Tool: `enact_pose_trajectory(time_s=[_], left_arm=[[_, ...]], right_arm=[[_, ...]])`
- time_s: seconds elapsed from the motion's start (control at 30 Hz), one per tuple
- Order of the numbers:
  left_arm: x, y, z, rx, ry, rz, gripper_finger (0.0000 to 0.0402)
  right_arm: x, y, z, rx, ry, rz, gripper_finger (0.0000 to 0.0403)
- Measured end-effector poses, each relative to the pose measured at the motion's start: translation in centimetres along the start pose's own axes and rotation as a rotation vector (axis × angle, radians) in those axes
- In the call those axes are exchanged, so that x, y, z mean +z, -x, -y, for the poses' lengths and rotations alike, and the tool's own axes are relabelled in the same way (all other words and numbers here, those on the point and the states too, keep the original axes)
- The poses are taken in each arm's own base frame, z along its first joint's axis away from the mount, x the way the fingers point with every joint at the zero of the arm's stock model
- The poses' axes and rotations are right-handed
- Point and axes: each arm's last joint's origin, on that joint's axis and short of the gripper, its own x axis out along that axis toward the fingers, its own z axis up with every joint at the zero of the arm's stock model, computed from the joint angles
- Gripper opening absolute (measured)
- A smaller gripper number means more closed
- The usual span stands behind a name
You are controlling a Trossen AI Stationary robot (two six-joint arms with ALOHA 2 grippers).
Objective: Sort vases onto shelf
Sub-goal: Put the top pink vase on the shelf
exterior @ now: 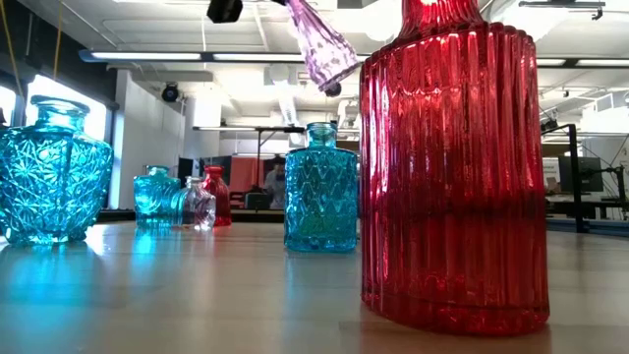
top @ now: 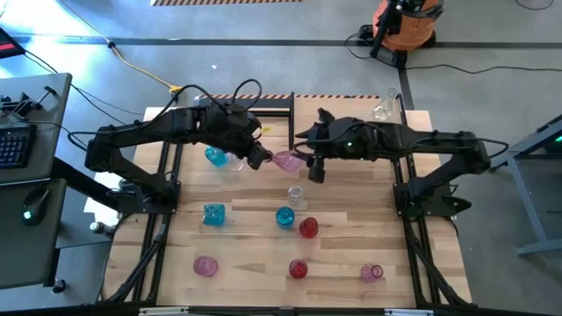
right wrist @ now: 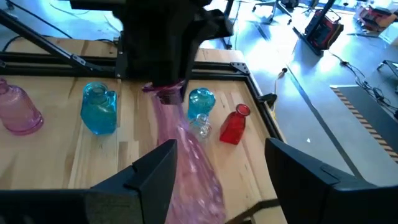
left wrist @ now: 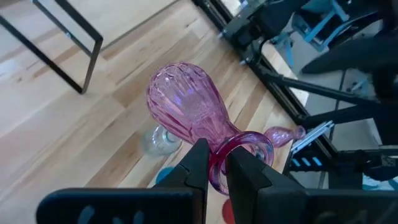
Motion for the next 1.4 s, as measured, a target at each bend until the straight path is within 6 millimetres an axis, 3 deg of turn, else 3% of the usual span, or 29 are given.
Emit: enact_pose_trajectory(time_s=[0.3,0.57,1.27,1.4], left_arm=[[0.3,0.0,0.3,-0.033,-0.01,0.036,0.0023],[0.4,0.0,0.4,-0.037,-0.011,0.042,0.0023],[0.6,0.0,0.4,-0.021,-0.011,0.076,0.0023],[0.8,0.0,0.6,-0.039,-0.012,0.096,0.0023]], right_arm=[[-0.6,-3.2,-1.1,0.035,0.061,-0.036,0.0226],[-0.7,-4.7,-1.5,0.035,0.062,-0.032,0.0226],[-0.4,-5.6,-1.7,0.032,0.049,0.018,0.0226],[-0.4,-5.6,-1.7,0.032,0.049,0.018,0.021]])
